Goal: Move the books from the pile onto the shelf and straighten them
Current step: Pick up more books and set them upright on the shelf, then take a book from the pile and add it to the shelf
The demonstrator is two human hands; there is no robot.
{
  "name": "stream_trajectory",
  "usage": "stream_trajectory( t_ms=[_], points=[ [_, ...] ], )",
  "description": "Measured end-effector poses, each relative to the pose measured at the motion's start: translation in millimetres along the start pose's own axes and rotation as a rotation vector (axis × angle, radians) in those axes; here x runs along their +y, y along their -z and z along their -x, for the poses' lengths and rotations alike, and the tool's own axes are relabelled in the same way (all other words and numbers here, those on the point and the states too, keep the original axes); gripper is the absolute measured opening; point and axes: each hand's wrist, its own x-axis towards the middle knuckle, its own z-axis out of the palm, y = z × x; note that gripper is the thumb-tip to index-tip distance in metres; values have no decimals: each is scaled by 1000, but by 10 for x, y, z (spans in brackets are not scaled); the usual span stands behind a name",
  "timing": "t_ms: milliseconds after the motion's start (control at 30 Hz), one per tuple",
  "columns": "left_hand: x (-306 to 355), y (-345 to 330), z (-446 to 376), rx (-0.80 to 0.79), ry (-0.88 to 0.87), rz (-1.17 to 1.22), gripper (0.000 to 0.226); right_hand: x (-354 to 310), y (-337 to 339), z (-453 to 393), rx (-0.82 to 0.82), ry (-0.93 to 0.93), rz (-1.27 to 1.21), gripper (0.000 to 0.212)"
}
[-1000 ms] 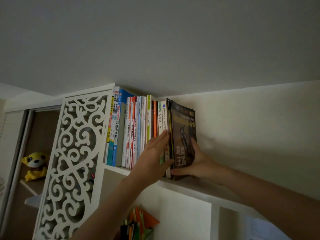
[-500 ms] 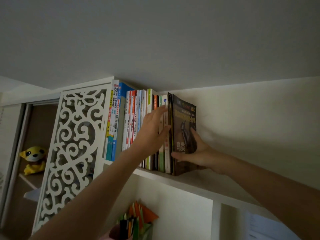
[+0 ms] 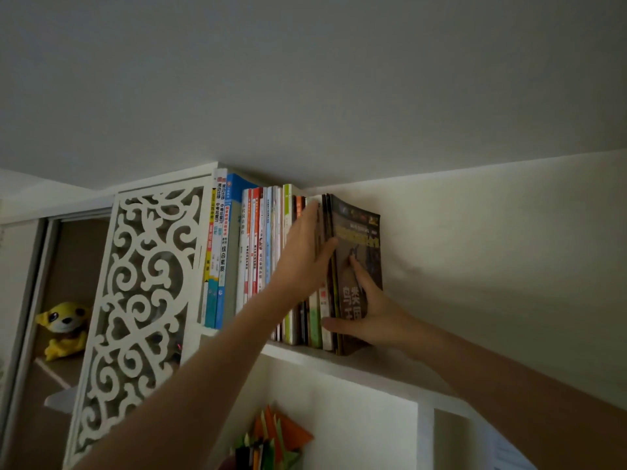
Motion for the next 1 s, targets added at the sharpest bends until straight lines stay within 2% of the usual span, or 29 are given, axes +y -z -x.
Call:
stream_trajectory(
  t_ms=[167,267,333,400,467,533,600,667,733,800,867,933,967,1000],
  points=[
    [-343,-173,529,-78,-20,-321,60,58,70,0,-35,-42,-56,127],
    [-304,-137,503,-108,2,-328,62,28,45,-8,-32,-43,-37,124],
    [-205,-114,570,-96,43,-264,61,-24,32,72,-32,-37,-19,116],
    [-73,-126,771,-11,37,-188,51,-52,39,213,-26,-8,-14,95],
    [142,-169,1052,73,-93,-162,32,-127,98,457,31,14,23,64],
    [400,-235,1361,37,-145,-83,20,-213,235,852,136,49,154,42],
    [693,-340,1717,-160,-44,64,15,-304,366,1457,200,125,225,21],
    [974,-545,2145,-521,76,193,10,-280,427,2230,216,116,254,14],
    [1174,-874,2636,-884,113,233,9,-51,450,3015,211,-6,258,14],
    [1293,-1317,3178,-1141,121,214,12,426,449,3768,142,-237,310,22],
    [1470,-1837,3787,-1319,157,216,17,1060,426,4565,37,-519,320,27],
    [1694,-2406,4444,-1475,258,201,22,1573,392,5432,-21,-870,309,1],
    [1802,-2665,4765,-1548,307,174,25,1785,370,5844,-7,-1029,321,20],
    [1923,-2891,5070,-1606,334,154,29,1998,352,6272,8,-1152,309,29]
  ],
)
